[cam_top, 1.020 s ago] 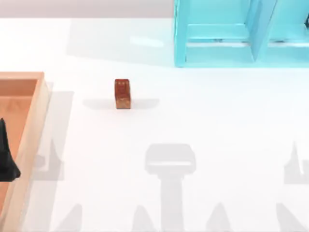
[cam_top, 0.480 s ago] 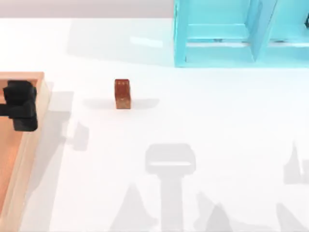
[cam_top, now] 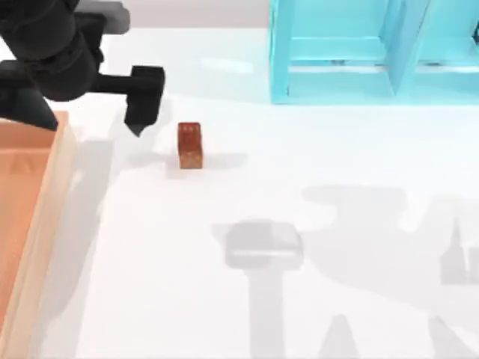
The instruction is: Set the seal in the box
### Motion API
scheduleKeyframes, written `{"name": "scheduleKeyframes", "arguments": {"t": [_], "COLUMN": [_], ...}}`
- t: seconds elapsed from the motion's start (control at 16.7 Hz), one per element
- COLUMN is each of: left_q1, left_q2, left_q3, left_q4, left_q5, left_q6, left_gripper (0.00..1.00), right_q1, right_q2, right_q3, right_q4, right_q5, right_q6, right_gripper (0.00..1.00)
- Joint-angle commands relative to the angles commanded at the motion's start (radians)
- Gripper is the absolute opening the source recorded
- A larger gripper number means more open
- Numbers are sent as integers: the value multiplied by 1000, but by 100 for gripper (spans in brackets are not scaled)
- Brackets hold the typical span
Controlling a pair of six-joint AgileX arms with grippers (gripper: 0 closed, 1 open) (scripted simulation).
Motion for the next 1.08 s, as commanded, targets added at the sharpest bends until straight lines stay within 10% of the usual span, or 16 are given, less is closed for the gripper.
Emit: {"name": "scheduleKeyframes", "arguments": {"t": [0.6, 1.08], "left_q1": [-79, -84], "left_q2": [825, 974], "left_q3": [1024, 1293], "left_q4": [-484, -530], "left_q5": [6, 29], "left_q6": [-141, -189], "left_gripper": [100, 100], "right_q1": [0, 0], "right_q2": [0, 0], "right_q3": [0, 0], "right_q4": [0, 0], "right_q5": [0, 0], "right_q6": [0, 0], "right_gripper": [100, 100]}}
